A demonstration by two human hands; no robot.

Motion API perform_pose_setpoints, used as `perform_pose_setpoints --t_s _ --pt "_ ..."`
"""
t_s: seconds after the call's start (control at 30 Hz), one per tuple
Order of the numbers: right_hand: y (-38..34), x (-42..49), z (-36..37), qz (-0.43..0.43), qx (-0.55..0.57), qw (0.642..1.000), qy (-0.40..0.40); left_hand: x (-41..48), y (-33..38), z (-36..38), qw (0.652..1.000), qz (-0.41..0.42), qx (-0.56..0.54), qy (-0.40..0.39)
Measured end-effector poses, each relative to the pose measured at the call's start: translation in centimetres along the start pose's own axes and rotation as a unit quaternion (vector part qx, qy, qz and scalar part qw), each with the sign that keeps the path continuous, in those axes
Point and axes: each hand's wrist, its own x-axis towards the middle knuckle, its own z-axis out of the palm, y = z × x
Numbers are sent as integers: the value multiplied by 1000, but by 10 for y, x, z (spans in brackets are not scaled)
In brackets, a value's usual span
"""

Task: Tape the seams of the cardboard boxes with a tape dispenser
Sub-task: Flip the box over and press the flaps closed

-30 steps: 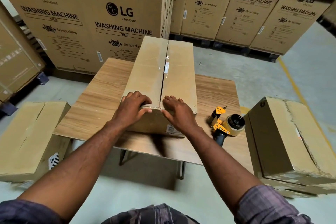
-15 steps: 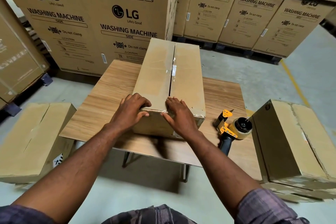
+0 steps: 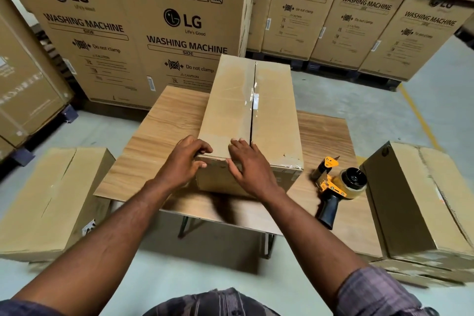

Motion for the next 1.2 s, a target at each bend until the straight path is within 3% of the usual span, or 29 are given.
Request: perform_pose_setpoints --t_s 0.17,0.3,0.43,0.57,0.67,0.77,0.83,0.93,1.0,1.03,1.13,1.2 --pt "-19 18 -3 13 33 999 -23 -2 10 3 979 -125 -104 125" --pt "-37 23 6 29 35 999 -27 -10 6 12 937 -225 -227 140" --pt "-43 24 18 70 30 997 -9 -24 9 29 914 -283 -234 172" --pt "-65 38 27 129 2 991 -36 -30 22 39 902 -282 -244 219" --pt "-80 45 33 176 -16 983 -52 -38 24 49 918 -281 -216 177" --pt "-83 44 38 179 -67 980 -56 -45 18 58 936 -280 -207 45" --pt "-81 40 39 169 -96 979 -67 -45 10 59 927 -309 -212 7" --pt "-78 36 36 135 -108 981 -84 -41 -1 45 883 -366 -246 160" --pt "-76 32 31 113 -101 984 -93 -34 -1 30 870 -343 -261 239" --pt "-75 30 29 104 -102 984 -98 -28 2 23 876 -318 -270 241" --pt "-71 22 32 90 -86 990 -69 -6 15 9 920 -228 -272 167" --pt "-68 19 37 96 -57 993 -29 4 15 7 961 -156 -200 113"
